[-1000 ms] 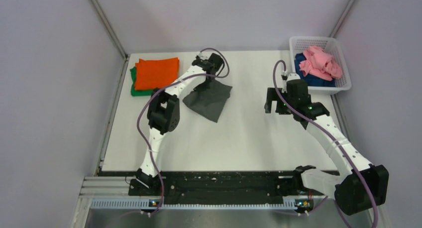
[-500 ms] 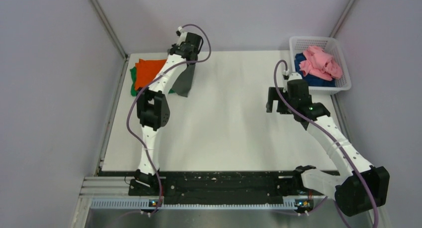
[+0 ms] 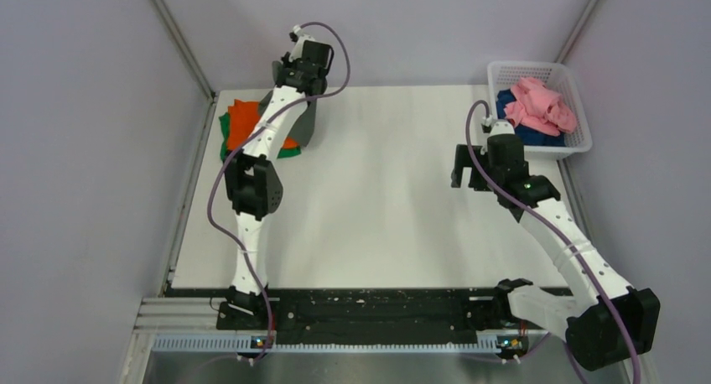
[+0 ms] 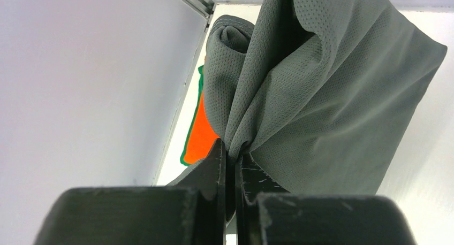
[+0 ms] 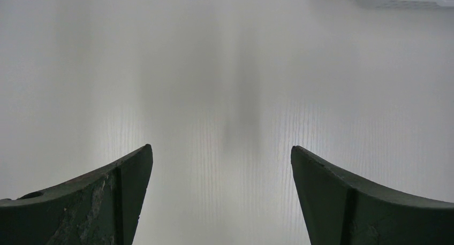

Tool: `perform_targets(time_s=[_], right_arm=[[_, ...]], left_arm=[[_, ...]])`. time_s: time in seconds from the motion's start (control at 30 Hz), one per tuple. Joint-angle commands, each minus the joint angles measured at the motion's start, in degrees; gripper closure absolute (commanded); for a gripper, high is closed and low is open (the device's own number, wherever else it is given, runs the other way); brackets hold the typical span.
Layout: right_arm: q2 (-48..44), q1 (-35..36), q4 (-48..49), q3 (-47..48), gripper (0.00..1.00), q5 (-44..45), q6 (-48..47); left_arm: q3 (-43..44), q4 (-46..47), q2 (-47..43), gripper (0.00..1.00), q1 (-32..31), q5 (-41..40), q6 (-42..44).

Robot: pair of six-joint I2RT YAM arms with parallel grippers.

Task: Fold and stack the t-shirts
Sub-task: Put the neatly folded tshirt into the corner of the board with the left arm, then smooth out wrinkles on the folded tshirt

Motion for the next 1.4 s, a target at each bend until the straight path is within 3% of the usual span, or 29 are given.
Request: perform_targets(time_s=[0.0,0.3,0.67,0.73,0.77,0.83,0.87,1.03,1.13,1.23,1.37], right_arm=[[-1.3,-0.5,2.7,-0.1,0.01,2.1,0.6],[0.2,-0.5,1.1,-0.4,0.01,6.0,0.6],[3.5,-0.5,-1.9,0.6,0.01,9.3,1.3],[3.8,-0.5,-2.1,0.7,0.01,9.0,1.5],[3.9,-0.5,-2.1,0.9,0.01,8.9,1.5],[4.2,-0.4,-2.0,1.1,0.01,8.7,1.4],[4.5,-0.5,-2.0,1.1,0.01,8.7,1.4],[4.7,-0.5,-1.8,1.1,0.01,8.5,1.9],[3.7,-0.5,-0.6,0.5,0.01,8.5,2.4],[2.7,-0.5,0.5,-0.3,0.01,8.6,3.0],[1.6,-0.5,1.7,-1.7,0.01,7.6,3.3]], left_arm=[[2.3,2.1,-4.5,1.0,2.7,0.7,-0.4],[-1.0,0.6,-2.7,1.0,10.2,12.8,-2.9],[-3.0,7.1,1.2,1.0,15.7,9.9,-1.9],[-2.9,8.2,1.8,0.81,15.9,10.5,-1.9],[-2.9,8.8,2.1,0.61,15.9,10.6,-1.8],[-2.6,10.0,2.8,0.06,15.9,10.7,-1.8],[-2.2,10.0,3.0,0.02,15.9,10.6,-1.9],[-1.1,9.2,2.4,0.01,15.8,9.0,-3.7],[-1.5,7.1,0.8,0.01,15.8,12.5,-5.8],[-2.0,3.6,-0.5,0.01,15.8,18.9,-9.3],[-8.0,3.6,-4.0,0.01,15.6,34.2,-13.3]])
